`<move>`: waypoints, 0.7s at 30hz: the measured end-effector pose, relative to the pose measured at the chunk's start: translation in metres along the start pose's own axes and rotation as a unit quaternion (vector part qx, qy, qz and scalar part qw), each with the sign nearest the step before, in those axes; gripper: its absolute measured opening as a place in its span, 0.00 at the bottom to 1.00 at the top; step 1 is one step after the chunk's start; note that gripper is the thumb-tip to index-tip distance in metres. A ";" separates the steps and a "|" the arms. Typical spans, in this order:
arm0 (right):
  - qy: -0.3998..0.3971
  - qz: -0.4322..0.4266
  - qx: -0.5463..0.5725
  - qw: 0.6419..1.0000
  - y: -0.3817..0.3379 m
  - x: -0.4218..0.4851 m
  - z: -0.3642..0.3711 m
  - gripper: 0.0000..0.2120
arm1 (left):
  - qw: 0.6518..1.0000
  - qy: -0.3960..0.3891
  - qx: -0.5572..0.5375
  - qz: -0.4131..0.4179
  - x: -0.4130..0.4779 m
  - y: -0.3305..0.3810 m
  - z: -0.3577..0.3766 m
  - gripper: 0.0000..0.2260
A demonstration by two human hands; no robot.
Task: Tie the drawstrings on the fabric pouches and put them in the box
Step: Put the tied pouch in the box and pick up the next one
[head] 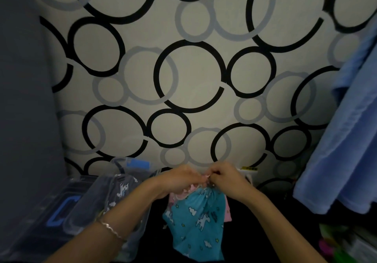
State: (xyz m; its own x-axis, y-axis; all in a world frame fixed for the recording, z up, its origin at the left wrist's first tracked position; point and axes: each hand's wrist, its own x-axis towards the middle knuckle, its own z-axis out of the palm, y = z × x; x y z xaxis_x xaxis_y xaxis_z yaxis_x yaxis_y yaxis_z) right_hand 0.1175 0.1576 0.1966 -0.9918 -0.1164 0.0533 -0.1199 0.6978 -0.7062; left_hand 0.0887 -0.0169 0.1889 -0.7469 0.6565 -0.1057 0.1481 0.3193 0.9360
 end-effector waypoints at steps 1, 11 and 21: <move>-0.009 0.014 0.047 0.999 0.000 -0.001 -0.001 0.18 | 1.000 0.020 0.013 0.007 0.001 -0.002 -0.003 0.12; -0.026 0.016 0.265 0.964 0.003 -0.006 -0.005 0.02 | 0.994 0.091 0.023 0.057 0.005 -0.003 -0.008 0.09; 0.016 -0.031 0.213 0.976 -0.004 -0.010 -0.001 0.07 | 0.999 0.007 -0.023 0.021 0.001 -0.001 -0.001 0.10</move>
State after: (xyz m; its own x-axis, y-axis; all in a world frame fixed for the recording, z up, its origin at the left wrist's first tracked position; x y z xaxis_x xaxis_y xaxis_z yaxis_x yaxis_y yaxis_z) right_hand 0.1280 0.1571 0.1999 -0.9848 -0.1219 0.1237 -0.1579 0.3318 -0.9300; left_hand 0.0875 -0.0173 0.1883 -0.7499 0.6586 -0.0618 0.1496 0.2599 0.9540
